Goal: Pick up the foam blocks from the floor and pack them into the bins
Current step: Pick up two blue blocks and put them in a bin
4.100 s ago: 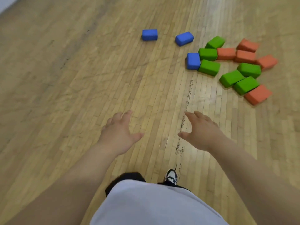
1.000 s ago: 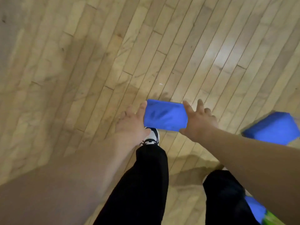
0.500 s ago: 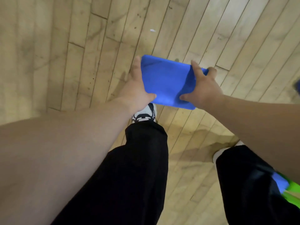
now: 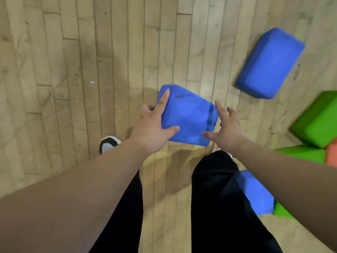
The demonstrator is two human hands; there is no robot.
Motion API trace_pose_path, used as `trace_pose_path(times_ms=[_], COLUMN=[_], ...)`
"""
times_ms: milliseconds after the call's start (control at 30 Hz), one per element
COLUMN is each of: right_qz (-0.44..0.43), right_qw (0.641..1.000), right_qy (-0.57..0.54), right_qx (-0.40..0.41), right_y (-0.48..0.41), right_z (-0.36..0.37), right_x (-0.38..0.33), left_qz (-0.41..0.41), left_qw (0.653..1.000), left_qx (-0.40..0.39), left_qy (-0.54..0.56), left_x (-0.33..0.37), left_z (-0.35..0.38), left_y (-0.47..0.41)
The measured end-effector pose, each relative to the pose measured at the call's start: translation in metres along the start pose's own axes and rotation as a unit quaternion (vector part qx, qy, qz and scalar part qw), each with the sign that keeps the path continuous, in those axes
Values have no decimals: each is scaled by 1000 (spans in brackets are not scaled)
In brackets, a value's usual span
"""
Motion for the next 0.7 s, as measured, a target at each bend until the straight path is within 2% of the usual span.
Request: trace_pose_path(times_ms=[167,267,400,567,700], right_qz=[70,102,103,84,53], right_qw=[995,991,991,986,940], right_qy=[0,21,15,-113,-310], right_qx=[77,80,82,90,133], right_y=[-23,-44,-71,-112,-139], right_z=[-87,-123,-158,-174,-177], right_x=[89,133,168,192,204], left_qz=[-45,-55,-51,-63,-59], left_qw=[984,968,942,928,930], left_qx=[48,61,78,88,101], left_qy=[-167,-236,-321,-357,-348], left_x=[95,141,191,229,249], left_z=[48,74,107,118,112], left_y=[-59,-91,-120,-146,-168])
Point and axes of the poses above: each hand's wrist, its own y-axis away from the middle knuckle, its own z-axis out of the palm, x = y × z, the point moved 10 cm from there along -y, towards the middle knuckle, and after that the axes turned 15 degrees about -x, right-handed, at the moved point
